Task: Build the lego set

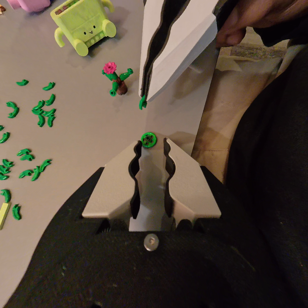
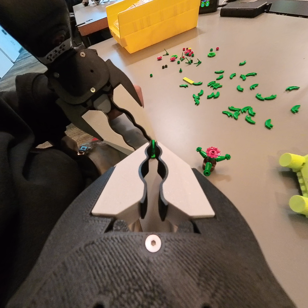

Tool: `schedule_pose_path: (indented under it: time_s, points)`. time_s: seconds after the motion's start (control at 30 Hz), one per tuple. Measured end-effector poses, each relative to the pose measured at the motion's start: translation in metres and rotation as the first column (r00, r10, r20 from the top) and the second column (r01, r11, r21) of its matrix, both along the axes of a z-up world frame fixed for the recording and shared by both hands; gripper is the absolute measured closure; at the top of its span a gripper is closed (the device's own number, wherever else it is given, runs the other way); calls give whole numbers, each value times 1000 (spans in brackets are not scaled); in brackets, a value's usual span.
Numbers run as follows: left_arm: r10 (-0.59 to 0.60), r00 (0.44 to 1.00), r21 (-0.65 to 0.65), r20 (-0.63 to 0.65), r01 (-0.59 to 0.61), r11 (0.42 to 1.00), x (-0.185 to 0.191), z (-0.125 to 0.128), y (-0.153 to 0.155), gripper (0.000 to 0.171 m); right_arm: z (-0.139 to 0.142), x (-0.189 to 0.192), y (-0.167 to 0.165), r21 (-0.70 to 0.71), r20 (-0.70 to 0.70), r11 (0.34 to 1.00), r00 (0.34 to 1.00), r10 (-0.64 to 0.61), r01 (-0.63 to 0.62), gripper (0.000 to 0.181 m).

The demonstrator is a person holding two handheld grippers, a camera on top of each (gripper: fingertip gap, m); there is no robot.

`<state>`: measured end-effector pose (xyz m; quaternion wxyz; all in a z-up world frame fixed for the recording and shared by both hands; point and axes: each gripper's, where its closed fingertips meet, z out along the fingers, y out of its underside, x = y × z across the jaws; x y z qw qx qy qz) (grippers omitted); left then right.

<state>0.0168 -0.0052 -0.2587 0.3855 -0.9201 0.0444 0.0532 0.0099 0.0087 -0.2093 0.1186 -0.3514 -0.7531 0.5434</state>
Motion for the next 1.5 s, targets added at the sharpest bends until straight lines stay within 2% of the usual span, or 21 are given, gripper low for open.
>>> schedule_pose_path:
  time_s: [0.27,0.4,0.5,0.63,0.8,0.97,1.03,1.17,1.5]
  points:
    - [-5,999,45,34,3,999,10,11,-3,159,6,-1,3,-50,-3,999,1000,-8,8,181]
    - [49,998,52,44,-52,997,-5,8,-2,147,7,0,4,-55,-5,998,1000,-7,7,181]
    - [30,996,6,87,-30,1000,1,-1,-2,148,7,0,4,-51,-5,999,1000,-4,4,181]
    - [-21,986,14,164,19,1000,16,1,-2,154,7,0,4,-52,-3,999,1000,-4,4,181]
    - [6,991,52,134,-13,999,8,8,-1,154,9,0,6,-69,0,998,1000,-5,5,181]
    - [38,992,46,122,-44,998,7,3,6,138,12,0,8,-104,9,995,1000,-3,4,181]
    - [59,993,31,101,-62,998,5,-1,9,138,12,0,8,-109,11,994,1000,-3,4,181]
    - [51,996,44,68,-54,998,8,0,13,154,11,0,8,-105,12,994,1000,0,2,181]
    - [21,994,46,105,-26,999,14,-1,7,147,8,2,8,-115,41,993,999,17,-12,181]
